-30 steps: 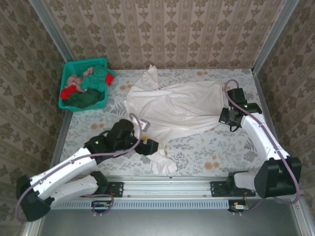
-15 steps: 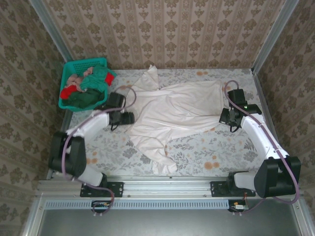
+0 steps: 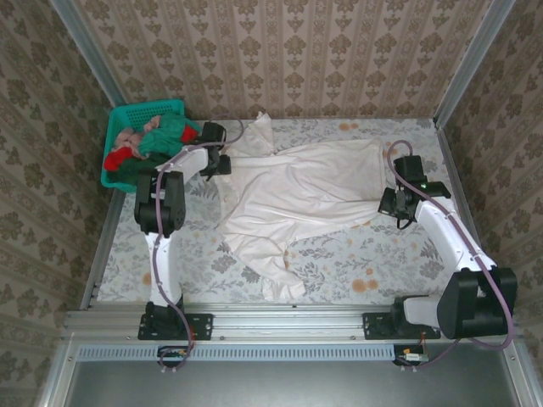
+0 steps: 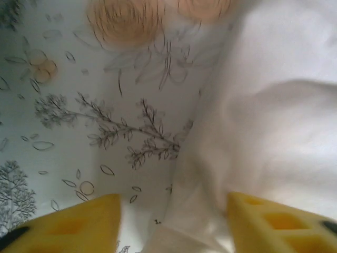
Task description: Fold and stack the t-shirts
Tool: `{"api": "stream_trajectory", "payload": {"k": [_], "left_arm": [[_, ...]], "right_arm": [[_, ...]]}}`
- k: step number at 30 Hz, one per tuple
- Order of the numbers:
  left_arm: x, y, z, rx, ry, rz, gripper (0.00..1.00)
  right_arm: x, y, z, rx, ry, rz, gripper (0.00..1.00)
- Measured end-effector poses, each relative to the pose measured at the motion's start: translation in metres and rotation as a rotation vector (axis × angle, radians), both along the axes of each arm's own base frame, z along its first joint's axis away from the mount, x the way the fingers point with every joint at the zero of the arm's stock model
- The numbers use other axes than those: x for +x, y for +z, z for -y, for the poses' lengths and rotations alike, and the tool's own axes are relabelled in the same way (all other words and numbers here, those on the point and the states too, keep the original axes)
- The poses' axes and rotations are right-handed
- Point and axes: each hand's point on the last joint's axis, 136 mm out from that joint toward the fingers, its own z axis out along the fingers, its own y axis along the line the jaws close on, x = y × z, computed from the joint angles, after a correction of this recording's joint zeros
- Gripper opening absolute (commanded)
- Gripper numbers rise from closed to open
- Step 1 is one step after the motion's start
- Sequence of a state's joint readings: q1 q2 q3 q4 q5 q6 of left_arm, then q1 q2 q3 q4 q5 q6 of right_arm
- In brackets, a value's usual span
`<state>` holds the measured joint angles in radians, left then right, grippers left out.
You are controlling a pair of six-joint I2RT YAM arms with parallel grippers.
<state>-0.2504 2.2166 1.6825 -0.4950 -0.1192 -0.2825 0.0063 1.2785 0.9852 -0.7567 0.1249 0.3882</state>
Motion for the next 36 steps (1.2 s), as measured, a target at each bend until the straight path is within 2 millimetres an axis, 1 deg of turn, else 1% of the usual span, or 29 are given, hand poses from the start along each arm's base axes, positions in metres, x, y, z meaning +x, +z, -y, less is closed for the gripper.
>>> {"api": "stream_trajectory", "payload": {"k": [3, 4, 5, 8, 11, 13, 16, 17, 18, 19, 20, 21, 23, 24, 25, 26, 27, 28, 29, 31, 32, 33, 34, 35, 36], "left_arm": [[0.0, -0.004, 0.0, 0.002, -0.011, -0.016, 0.1], [0.002, -0.004, 0.0, 0.002, -0.018, -0.018, 0.04], [0.005, -0.002, 0.001, -0.002, -0.019, -0.015, 0.0], [0.011, 0.0, 0.002, -0.012, -0.031, -0.009, 0.0], [0.017, 0.006, -0.002, -0.022, -0.025, -0.008, 0.0], [0.031, 0.017, -0.004, -0.025, -0.02, 0.01, 0.0], [0.064, 0.039, -0.006, -0.03, -0.018, 0.071, 0.0], [0.075, 0.046, -0.007, -0.03, -0.019, 0.09, 0.05], [0.086, 0.054, -0.007, -0.031, -0.021, 0.115, 0.22], [0.097, 0.06, -0.008, -0.03, -0.026, 0.138, 0.25], [0.107, 0.065, -0.009, -0.032, -0.023, 0.16, 0.32], [0.114, 0.068, -0.01, -0.028, -0.03, 0.177, 0.42], [0.12, 0.069, -0.012, -0.026, -0.032, 0.181, 0.47], [0.117, 0.066, -0.013, -0.021, -0.034, 0.167, 0.52], [0.113, 0.061, -0.014, -0.015, -0.037, 0.142, 0.54], [0.107, 0.057, -0.015, -0.012, -0.038, 0.119, 0.56], [0.098, 0.052, -0.016, -0.006, -0.04, 0.091, 0.6], [0.089, 0.047, -0.018, -0.002, -0.041, 0.059, 0.63], [0.075, 0.043, -0.018, 0.004, -0.049, 0.024, 0.66], [0.043, 0.042, -0.022, 0.009, -0.059, -0.03, 0.78], [0.024, 0.046, -0.023, 0.005, -0.065, -0.05, 0.84], [0.003, 0.055, -0.022, -0.013, -0.07, -0.048, 0.86], [-0.012, 0.062, -0.023, -0.024, -0.071, -0.041, 0.87], [-0.033, 0.074, -0.023, -0.036, -0.076, -0.026, 0.87], [-0.054, 0.086, -0.024, -0.05, -0.076, -0.002, 0.85]], "right_arm": [[0.0, 0.0, -0.003, 0.017, 0.007, 0.002, 0.03], [0.0, 0.0, -0.005, 0.026, 0.011, 0.004, 0.03], [0.0, 0.0, -0.005, 0.029, 0.013, 0.009, 0.04], [-0.005, 0.0, -0.008, 0.042, 0.019, 0.018, 0.04], [-0.006, 0.002, -0.008, 0.043, 0.02, 0.028, 0.04], [-0.007, 0.002, -0.008, 0.043, 0.02, 0.028, 0.03], [-0.008, 0.001, -0.008, 0.043, 0.019, 0.025, 0.03], [-0.008, 0.0, -0.008, 0.046, 0.017, 0.026, 0.04], [-0.008, -0.001, -0.009, 0.049, 0.018, 0.025, 0.06], [-0.009, -0.002, -0.009, 0.053, 0.018, 0.024, 0.1], [-0.01, -0.004, -0.01, 0.058, 0.015, 0.022, 0.13], [-0.011, -0.007, -0.01, 0.059, 0.015, 0.017, 0.13], [-0.012, -0.013, -0.011, 0.064, 0.017, 0.007, 0.13], [-0.011, -0.017, -0.011, 0.066, 0.018, -0.004, 0.13], [-0.009, -0.021, -0.011, 0.066, 0.017, -0.015, 0.15], [-0.006, -0.026, -0.012, 0.066, 0.017, -0.032, 0.19], [-0.002, -0.033, -0.011, 0.064, 0.016, -0.059, 0.21], [0.002, -0.038, -0.011, 0.058, 0.017, -0.079, 0.18], [0.007, -0.045, -0.009, 0.05, 0.017, -0.103, 0.18], [0.019, -0.051, -0.007, 0.035, 0.014, -0.126, 0.19], [0.027, -0.052, -0.005, 0.026, 0.012, -0.13, 0.21], [0.034, -0.051, -0.003, 0.018, 0.012, -0.128, 0.25], [0.041, -0.048, -0.002, 0.011, 0.01, -0.12, 0.36], [0.048, -0.044, 0.001, 0.001, 0.008, -0.106, 0.39], [0.054, -0.038, 0.002, -0.008, 0.007, -0.091, 0.41]]}}
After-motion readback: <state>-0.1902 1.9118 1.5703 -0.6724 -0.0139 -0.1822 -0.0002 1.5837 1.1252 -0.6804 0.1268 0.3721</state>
